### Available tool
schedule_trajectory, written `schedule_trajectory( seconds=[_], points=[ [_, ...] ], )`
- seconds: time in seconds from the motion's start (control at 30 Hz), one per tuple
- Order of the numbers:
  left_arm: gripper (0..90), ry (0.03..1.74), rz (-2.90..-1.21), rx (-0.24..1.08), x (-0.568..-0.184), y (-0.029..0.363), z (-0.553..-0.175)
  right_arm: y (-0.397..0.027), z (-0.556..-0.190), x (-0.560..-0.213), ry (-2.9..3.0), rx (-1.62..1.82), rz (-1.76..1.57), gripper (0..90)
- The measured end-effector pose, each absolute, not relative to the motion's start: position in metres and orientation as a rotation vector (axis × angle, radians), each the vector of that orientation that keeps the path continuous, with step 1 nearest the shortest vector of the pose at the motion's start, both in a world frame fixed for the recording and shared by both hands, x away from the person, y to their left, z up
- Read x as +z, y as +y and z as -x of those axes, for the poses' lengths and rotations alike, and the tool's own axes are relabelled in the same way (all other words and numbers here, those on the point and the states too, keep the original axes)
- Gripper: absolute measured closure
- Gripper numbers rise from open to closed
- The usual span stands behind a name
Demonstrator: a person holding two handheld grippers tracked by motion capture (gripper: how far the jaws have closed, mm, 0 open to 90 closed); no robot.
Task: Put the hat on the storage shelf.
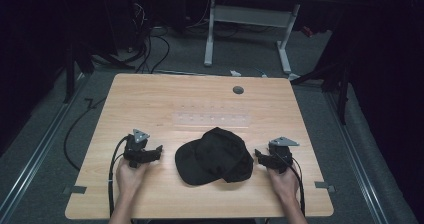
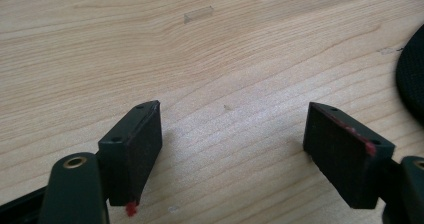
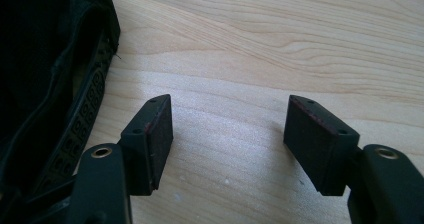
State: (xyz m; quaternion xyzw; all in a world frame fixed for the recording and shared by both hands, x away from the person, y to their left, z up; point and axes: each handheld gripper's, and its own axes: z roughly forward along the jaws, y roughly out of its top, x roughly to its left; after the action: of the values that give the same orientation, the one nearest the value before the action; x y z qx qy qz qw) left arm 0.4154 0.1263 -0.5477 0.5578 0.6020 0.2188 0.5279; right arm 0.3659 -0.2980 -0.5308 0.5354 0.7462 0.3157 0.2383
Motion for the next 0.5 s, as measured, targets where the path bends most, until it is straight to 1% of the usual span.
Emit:
schedule_trajectory(
  seconds=[0.3,0.5],
  points=[
    [22.8,1.442,-1.333,0.52,-0.5476,0.1257,-0.4153,-0.297,-0.3639,-0.5307,2.034,0.861,-1.477,37.6],
    [22.7,1.442,-1.332,0.523,-0.5477,0.1254,-0.4154,-0.2957,-0.3634,-0.5308,2.082,0.877,-1.428,35.4]
  ],
)
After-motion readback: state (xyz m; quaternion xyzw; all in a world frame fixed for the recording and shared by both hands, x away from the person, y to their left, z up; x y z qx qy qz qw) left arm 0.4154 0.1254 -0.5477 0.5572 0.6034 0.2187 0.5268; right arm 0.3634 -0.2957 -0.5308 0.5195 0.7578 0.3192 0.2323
